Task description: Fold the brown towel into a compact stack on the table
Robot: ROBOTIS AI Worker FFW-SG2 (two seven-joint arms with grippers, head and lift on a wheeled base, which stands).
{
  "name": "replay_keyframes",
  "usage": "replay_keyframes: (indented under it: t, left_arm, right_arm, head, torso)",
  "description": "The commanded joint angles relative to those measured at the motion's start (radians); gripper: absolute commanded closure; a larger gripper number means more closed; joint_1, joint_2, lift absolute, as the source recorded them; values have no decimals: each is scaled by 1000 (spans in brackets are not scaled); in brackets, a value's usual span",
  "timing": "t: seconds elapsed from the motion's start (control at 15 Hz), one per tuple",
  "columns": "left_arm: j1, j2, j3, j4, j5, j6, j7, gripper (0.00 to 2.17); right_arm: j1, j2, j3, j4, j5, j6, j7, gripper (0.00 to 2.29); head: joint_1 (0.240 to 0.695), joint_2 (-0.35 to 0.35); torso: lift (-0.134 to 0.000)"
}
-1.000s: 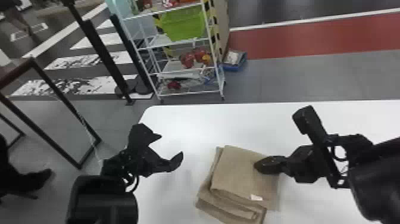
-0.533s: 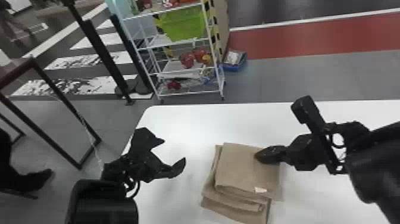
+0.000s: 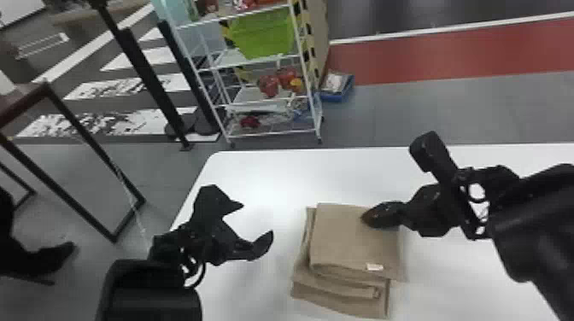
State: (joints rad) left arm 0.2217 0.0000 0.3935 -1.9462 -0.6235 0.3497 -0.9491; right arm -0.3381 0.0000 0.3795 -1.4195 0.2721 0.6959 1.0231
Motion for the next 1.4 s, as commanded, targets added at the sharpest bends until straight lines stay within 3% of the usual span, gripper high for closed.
replay_keyframes:
  t: [0.0,0.13,0.2,0.27,0.33,0.4,0.53,0.67,0.73,0.8,0.93,1.2,1.33]
  left_arm:
    - [7,-3,-10,-17,-2,24,-2,80]
    - [8,-3,-15,-25,-4,27,-5,80]
    - [15,-3,-12,-34,-2,27,6,80]
    - [15,-3,-4,-42,1,27,12,80]
    - [15,-3,7,-46,5,27,15,80]
    - [8,-3,21,-53,13,30,19,80]
    - [-10,-3,57,-56,48,30,32,80]
    - [-10,-3,130,-74,186,30,42,80]
    - [-4,-3,188,-82,301,27,50,80]
    - [8,-3,243,-82,418,21,52,80]
    - [67,-3,274,-82,548,-50,101,80]
    - [196,-3,275,-33,783,-320,219,83]
    - [281,-3,231,-30,843,-482,271,83]
  right_arm:
    - [-1,1,-14,-1,-13,-12,0,1382]
    - [5,1,-31,-10,-17,-22,0,1382]
    - [19,1,-45,-38,-36,-15,2,1241]
    - [41,1,-68,-79,-51,-9,5,991]
    - [62,1,-85,-134,-57,21,3,495]
    - [79,1,-103,-197,-57,95,-26,103]
    - [128,1,-145,-325,-103,181,-187,49]
    - [197,1,-189,-463,-123,190,-382,49]
    - [234,1,-232,-519,-160,199,-466,46]
    - [275,1,-291,-559,-223,208,-512,56]
    - [357,1,-376,-589,-291,138,-525,60]
    - [557,1,-432,-595,-366,-178,-555,70]
    - [660,1,-447,-595,-406,-322,-592,80]
  head:
    - [695,350]
    - [695,350]
    - [695,350]
    - [695,350]
    - [695,350]
    - [695,350]
    - [695,350]
    - [695,350]
    - [695,350]
    - [695,350]
    - [695,350]
    - [695,343]
    - [695,341]
  torso:
    - [-119]
    - [-119]
    - [-119]
    - [-119]
    - [-119]
    - [-119]
    - [-119]
    - [-119]
    - [-119]
    - [-119]
    - [-119]
    - [-119]
    - [-119]
